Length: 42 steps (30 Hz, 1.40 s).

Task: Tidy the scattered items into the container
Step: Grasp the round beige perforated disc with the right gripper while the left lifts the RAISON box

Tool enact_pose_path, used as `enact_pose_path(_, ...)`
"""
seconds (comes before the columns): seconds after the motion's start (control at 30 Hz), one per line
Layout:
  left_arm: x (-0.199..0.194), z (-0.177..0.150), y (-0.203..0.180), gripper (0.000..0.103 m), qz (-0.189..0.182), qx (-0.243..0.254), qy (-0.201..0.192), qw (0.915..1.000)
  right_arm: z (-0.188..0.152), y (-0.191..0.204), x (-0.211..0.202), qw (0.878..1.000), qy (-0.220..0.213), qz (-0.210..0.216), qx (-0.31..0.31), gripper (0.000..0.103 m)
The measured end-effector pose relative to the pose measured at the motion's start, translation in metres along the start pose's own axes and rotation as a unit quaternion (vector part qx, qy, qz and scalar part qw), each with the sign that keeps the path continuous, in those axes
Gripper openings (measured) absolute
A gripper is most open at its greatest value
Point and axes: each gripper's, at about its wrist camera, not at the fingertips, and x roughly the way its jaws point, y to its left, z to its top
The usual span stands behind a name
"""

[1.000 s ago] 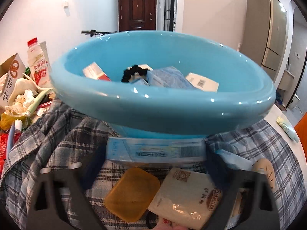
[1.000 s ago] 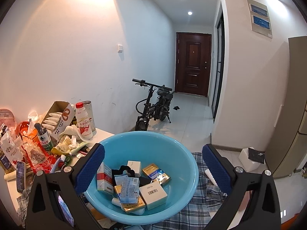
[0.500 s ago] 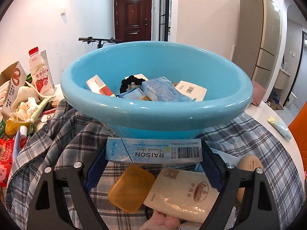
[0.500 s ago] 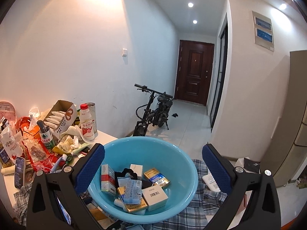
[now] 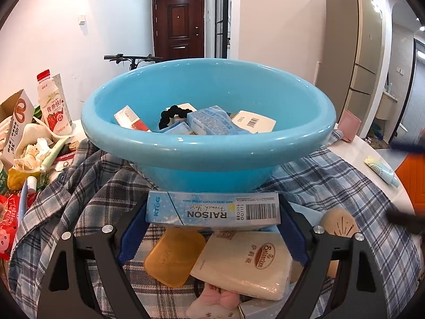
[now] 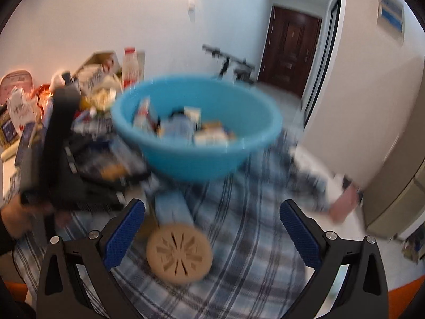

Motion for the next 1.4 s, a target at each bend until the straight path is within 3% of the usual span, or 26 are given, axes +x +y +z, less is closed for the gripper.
enact_pose_path(0.1, 0.0, -0.001, 0.0, 0.087, -0.001, -0.001, 0.0, 1.0, -0.023, -0.002, 0.028, 0.999, 0.038, 0.021, 0.013, 0.103)
enact_pose_path(0.27, 0.0, -0.001, 0.001, 0.087, -0.002, -0.007, 0.002, 1.0, -0.033, 0.006, 0.045, 0.996, 0.05, 0.065, 0.015, 0.103)
enact_pose_path(0.6, -0.001, -0.003, 0.004, 0.087, 0.0, -0.015, 0.0, 0.9999, -0.046, 0.028, 0.066, 0.995, 0.054, 0.076, -0.022, 0.102)
enact_pose_path(0.73, -0.001, -0.006, 0.002, 0.087, 0.007, -0.009, -0.004, 0.9999, -0.045, 0.027, 0.064, 0.995, 0.047, 0.086, -0.019, 0.085)
enact_pose_path(0.87, -0.001, -0.005, 0.001, 0.087, 0.007, -0.009, -0.004, 0.9999, -0.045, 0.022, 0.065, 0.994, 0.048, 0.094, -0.007, 0.084)
enact_pose_path(1.1, -0.004, -0.004, -0.001, 0.087, 0.001, 0.0, -0.004, 1.0, -0.046, 0.015, 0.056, 0.996, 0.026, 0.088, 0.006, 0.082)
enact_pose_path(1.4, -0.003, -0.004, -0.008, 0.087, 0.002, 0.009, -0.003, 1.0, -0.045, -0.027, 0.031, 0.994, -0.039, 0.026, 0.094, 0.082)
